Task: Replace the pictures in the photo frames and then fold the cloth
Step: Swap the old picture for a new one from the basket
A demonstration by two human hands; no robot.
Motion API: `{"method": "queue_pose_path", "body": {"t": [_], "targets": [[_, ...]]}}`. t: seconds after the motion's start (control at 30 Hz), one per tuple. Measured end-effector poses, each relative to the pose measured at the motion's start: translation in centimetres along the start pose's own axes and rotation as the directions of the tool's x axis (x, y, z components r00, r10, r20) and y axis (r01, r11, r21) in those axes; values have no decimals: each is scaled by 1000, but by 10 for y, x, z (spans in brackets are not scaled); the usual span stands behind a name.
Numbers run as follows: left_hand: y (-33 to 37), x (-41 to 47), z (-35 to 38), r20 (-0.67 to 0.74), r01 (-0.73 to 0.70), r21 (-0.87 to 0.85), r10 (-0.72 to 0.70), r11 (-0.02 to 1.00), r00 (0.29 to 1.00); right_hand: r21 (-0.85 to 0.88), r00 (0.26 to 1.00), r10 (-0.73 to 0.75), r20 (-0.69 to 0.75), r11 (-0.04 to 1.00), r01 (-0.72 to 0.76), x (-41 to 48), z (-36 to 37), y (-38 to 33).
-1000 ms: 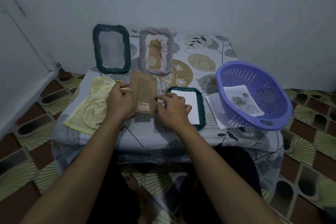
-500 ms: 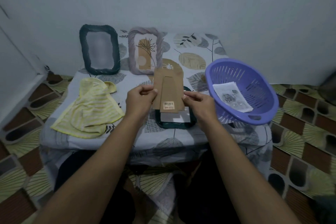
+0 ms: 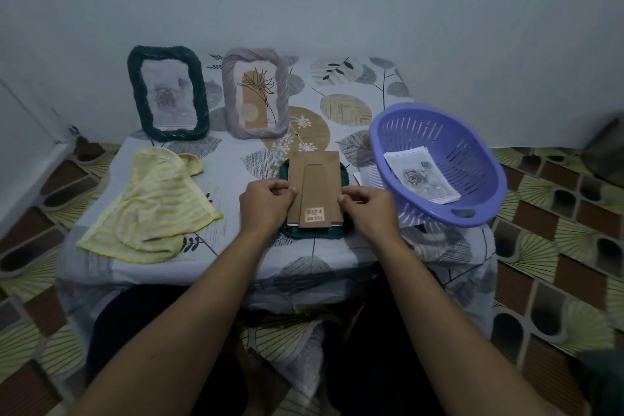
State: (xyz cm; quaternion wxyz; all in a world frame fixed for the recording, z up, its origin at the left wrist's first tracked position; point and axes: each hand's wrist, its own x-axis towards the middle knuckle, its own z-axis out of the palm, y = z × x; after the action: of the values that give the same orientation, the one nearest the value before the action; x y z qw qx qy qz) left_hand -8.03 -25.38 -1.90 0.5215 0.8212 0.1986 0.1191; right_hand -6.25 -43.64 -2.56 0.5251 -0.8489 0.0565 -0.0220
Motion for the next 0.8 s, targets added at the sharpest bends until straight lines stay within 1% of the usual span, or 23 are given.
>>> {"method": "queue_pose_path", "body": {"t": [0.17, 0.47, 0.57, 0.8], "targets": [[-2, -1, 1, 1, -33, 78, 33, 996, 999, -81, 1000, -8, 0, 997, 8, -1, -1, 0], [-8, 1, 1, 31, -70, 140, 67, 988, 997, -272, 999, -45, -9, 961, 41, -4, -2, 3], [-10, 1, 1, 42, -90, 158, 84, 983, 996, -308, 999, -46, 12, 950, 48, -4, -3, 1], [-9, 3, -1, 67, -87, 182, 76, 979, 995, -358, 999, -28, 26, 933, 35, -7, -3, -1]]}}
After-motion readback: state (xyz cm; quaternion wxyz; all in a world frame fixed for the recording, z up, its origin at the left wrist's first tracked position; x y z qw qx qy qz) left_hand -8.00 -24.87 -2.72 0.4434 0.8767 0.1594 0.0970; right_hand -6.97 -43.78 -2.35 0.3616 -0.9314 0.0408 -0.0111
